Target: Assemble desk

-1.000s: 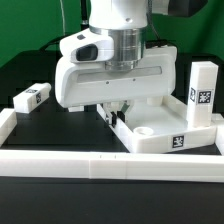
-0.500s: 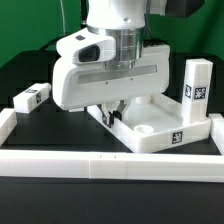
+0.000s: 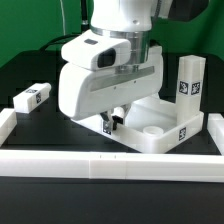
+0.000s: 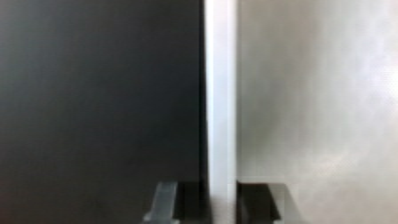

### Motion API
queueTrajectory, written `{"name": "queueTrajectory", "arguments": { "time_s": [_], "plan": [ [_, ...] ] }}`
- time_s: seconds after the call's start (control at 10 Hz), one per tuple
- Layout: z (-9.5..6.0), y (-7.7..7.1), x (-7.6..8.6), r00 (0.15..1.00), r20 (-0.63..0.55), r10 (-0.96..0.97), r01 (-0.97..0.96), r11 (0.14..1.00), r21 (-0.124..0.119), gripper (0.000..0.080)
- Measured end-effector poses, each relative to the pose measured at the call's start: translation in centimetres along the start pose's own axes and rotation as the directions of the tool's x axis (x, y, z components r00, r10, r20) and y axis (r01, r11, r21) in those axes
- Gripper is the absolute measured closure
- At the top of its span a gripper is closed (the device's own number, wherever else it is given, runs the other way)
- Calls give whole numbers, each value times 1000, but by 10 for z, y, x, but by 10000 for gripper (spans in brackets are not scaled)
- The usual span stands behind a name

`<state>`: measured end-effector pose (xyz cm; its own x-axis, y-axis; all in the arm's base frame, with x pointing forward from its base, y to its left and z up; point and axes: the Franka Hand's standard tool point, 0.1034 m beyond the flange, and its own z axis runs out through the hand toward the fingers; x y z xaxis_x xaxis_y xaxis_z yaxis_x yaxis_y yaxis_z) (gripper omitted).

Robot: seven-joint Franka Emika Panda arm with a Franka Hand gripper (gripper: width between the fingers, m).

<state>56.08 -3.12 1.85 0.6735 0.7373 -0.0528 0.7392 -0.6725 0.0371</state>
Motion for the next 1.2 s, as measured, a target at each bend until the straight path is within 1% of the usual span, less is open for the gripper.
{"name": "queueTrajectory", "arguments": {
  "time_s": [0.1, 0.2, 0.3, 0.6, 0.7, 0.9, 1.0, 1.2],
  "plan": [
    [-1, 0, 8, 998, 6, -65, 65, 998, -3, 739],
    [-3, 3, 14, 977, 22, -212, 212, 977, 9, 739],
    [-2, 5, 11, 976, 23, -218, 217, 976, 6, 739],
    [-1, 9, 5, 913, 51, -405, 405, 914, 5, 739],
    [-1, 6, 12, 902, 55, -428, 429, 904, 2, 739],
    [-7, 4, 39, 881, 53, -469, 470, 883, 6, 739],
    [-9, 5, 47, 878, 48, -477, 477, 879, 3, 739],
    [-7, 6, 44, 880, 50, -472, 473, 881, 6, 739]
  ]
}}
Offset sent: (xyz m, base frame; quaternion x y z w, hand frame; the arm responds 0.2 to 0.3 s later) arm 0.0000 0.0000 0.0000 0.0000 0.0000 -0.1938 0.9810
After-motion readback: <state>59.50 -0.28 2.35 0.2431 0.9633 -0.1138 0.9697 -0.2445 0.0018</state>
